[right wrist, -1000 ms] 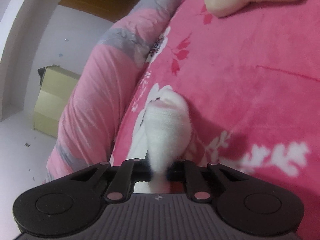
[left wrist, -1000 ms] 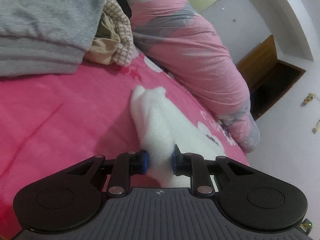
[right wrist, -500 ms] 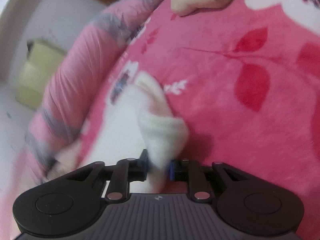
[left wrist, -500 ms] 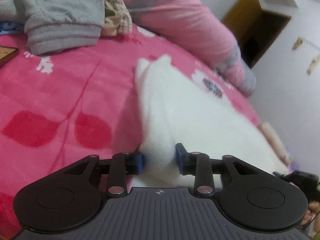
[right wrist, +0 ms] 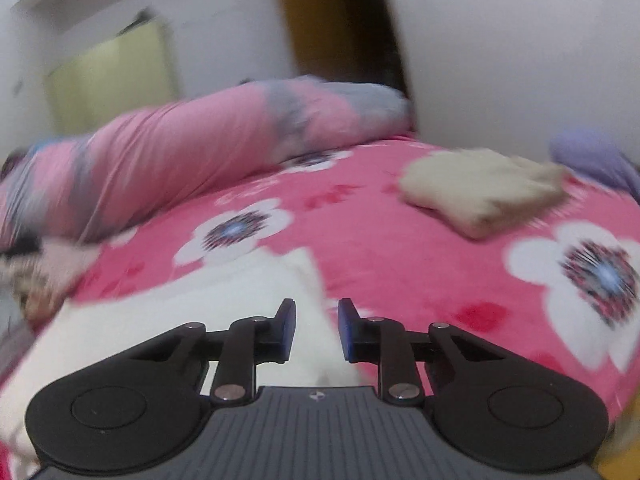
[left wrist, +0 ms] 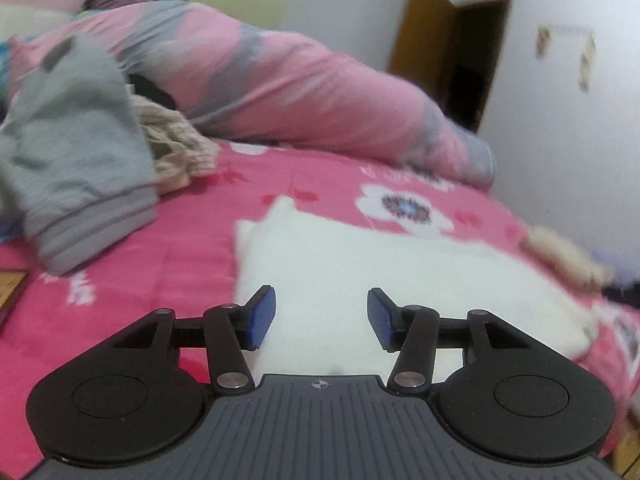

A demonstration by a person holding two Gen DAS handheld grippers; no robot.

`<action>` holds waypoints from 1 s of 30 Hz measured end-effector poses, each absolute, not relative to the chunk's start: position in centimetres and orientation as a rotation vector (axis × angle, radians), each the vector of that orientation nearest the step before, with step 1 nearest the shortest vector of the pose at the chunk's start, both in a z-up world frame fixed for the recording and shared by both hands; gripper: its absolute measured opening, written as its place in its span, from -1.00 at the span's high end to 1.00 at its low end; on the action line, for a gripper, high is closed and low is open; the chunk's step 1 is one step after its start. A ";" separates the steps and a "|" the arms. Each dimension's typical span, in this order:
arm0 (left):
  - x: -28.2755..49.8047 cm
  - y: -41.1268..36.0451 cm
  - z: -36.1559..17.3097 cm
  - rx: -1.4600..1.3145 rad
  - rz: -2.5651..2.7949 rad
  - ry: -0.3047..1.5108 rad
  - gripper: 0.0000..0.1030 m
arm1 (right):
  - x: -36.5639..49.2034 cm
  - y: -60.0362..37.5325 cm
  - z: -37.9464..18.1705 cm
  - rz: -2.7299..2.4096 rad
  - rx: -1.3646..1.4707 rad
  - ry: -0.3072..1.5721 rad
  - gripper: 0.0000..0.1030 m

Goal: Fold clothes

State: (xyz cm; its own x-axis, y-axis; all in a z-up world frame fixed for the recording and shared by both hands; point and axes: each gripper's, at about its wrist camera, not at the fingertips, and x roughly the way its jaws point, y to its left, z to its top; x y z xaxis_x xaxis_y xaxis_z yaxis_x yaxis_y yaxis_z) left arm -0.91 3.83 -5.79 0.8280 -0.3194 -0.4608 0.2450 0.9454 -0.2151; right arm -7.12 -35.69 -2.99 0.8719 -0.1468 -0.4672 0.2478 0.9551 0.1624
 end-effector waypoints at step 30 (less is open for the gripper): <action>5.6 1.9 -8.0 -0.147 -0.324 0.585 -0.02 | 4.9 -40.1 -3.4 -0.059 0.117 0.640 0.33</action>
State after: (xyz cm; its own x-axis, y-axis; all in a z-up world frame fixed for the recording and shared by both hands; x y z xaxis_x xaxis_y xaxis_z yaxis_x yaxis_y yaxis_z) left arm 5.57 1.90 -8.05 0.7849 -0.3409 -0.5174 0.2585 0.9390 -0.2267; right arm 4.95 -40.14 -3.42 0.8007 -0.0187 -0.5988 0.0913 0.9917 0.0910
